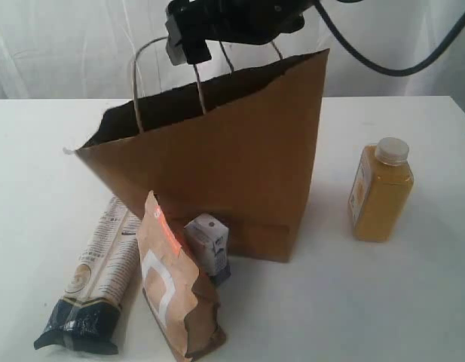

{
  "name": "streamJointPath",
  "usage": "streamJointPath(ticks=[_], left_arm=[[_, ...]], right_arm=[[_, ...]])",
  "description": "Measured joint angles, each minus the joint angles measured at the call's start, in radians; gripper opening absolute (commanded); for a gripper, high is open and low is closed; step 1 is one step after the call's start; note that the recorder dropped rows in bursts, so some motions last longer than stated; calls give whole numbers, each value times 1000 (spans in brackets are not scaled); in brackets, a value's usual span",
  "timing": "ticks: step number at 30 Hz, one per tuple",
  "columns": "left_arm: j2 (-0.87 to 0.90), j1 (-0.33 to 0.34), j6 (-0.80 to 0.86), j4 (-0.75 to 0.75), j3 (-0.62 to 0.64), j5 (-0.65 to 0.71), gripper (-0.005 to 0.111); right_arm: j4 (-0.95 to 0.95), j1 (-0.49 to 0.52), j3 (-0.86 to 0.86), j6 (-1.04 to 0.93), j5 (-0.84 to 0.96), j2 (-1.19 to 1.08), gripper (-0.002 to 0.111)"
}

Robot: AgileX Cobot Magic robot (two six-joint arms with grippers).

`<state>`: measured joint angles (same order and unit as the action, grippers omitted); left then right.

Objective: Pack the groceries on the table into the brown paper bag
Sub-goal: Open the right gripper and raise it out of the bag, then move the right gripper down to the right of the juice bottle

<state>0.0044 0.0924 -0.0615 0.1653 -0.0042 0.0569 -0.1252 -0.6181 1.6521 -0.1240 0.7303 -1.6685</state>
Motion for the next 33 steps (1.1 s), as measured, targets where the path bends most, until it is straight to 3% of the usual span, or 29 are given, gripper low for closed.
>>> streamJointPath(ticks=[11, 19, 24, 33], left_arm=[[0, 0, 0, 0, 0, 0, 0], [0, 0, 0, 0, 0, 0, 0], [0, 0, 0, 0, 0, 0, 0], [0, 0, 0, 0, 0, 0, 0]], right_arm=[[5, 0, 0, 2, 4, 6, 95], [45, 0, 0, 71, 26, 149, 83], [45, 0, 0, 77, 187, 279, 67], [264, 0, -46, 245, 427, 536, 61]])
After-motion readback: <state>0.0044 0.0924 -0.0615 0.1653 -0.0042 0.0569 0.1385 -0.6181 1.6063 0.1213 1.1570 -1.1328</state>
